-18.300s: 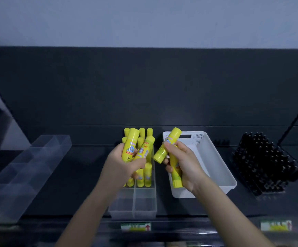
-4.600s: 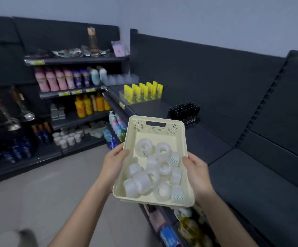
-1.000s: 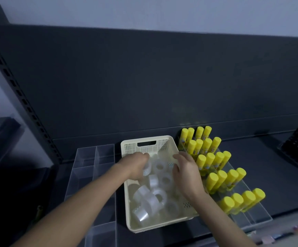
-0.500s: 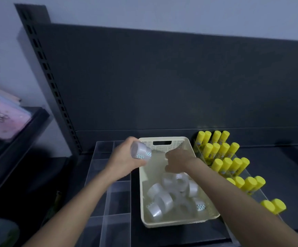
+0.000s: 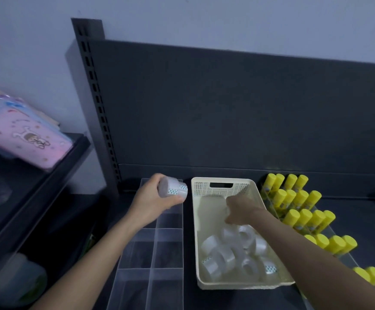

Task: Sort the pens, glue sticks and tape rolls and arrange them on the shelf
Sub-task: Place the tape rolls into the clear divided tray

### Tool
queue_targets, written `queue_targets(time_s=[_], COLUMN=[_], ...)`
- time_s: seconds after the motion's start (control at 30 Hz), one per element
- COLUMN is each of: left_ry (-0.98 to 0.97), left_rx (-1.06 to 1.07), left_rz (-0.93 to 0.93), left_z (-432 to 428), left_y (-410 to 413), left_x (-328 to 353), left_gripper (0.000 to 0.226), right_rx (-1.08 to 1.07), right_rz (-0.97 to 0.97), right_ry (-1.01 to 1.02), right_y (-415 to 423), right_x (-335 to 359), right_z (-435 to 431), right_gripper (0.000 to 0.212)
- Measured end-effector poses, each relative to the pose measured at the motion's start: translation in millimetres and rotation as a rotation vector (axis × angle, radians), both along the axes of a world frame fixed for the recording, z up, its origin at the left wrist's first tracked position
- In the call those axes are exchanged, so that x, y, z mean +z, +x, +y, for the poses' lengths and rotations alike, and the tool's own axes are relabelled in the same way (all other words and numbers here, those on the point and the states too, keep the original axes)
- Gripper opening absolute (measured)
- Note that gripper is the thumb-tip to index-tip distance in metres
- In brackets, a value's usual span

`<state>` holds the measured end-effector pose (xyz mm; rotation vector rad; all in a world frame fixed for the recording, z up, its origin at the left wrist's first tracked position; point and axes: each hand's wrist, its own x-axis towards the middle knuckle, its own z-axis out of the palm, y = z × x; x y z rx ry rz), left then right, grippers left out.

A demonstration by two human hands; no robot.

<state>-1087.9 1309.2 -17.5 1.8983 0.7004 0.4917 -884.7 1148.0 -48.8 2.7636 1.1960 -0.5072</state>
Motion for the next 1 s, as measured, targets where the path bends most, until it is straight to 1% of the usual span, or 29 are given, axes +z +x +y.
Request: queue_targets(time_s=[0.07,0.13,0.23,0.3,0.4,0.53,0.7,0.8,0.9,1.0], left_ry=[-0.049,-0.058,0.044,0.113,0.262,0.423,0.543,0.603,0.6,0.571], left_rx=[-0.003,0.009,0.077,0.096,0.013,-0.119,-0.246,-0.243,-0.26,-0.259], left_rz=[-0.022,-0.034,0.008,0.05,0.164,0.347,0.523,0.571,0.616,0.603], left_z=[7.8,18.8,38.9,52.1,68.4,84.3,90.2,94.3,96.8,97.3], left_y=[-6.9,-13.5,-19.4,-18.5,-10.4,5.4,21.2,25.7,28.3,30.4], left_x=[0.7,1.7,3.4,4.3,4.1,2.3,-8.6,-11.0,-11.1,-13.2], left_gripper=[0.045,0.042,0.039,0.038,0.04,0.04,0.035,0.031,0.029,0.035], right_rx=[-0.018,-0.039,-0.089,-0.103,-0.073,0.024,-0.008,-0.022,-0.025,-0.008], right_rz=[0.0,-0.022,-0.01,0.021,0.048,0.089,0.169,0.181,0.184,0.18], right_ry=[0.057,0.129,0.33,0.484,0.622,0.646,0.671,0.674,0.677,0.665], right_y=[-1.2,-3.3,-9.6,-15.2,-29.4,-49.6,-58.1,-57.5,-57.4,-58.9], right_x=[1.2,7.5,24.7,36.8,52.2,56.1,43.3,38.4,36.2,35.6], right_z=[2.0,7.7,19.9,29.8,46.6,65.2,74.2,76.0,78.2,81.8], right_gripper=[0.042,0.043,0.041,0.043,0.045,0.05,0.048,0.049,0.05,0.051])
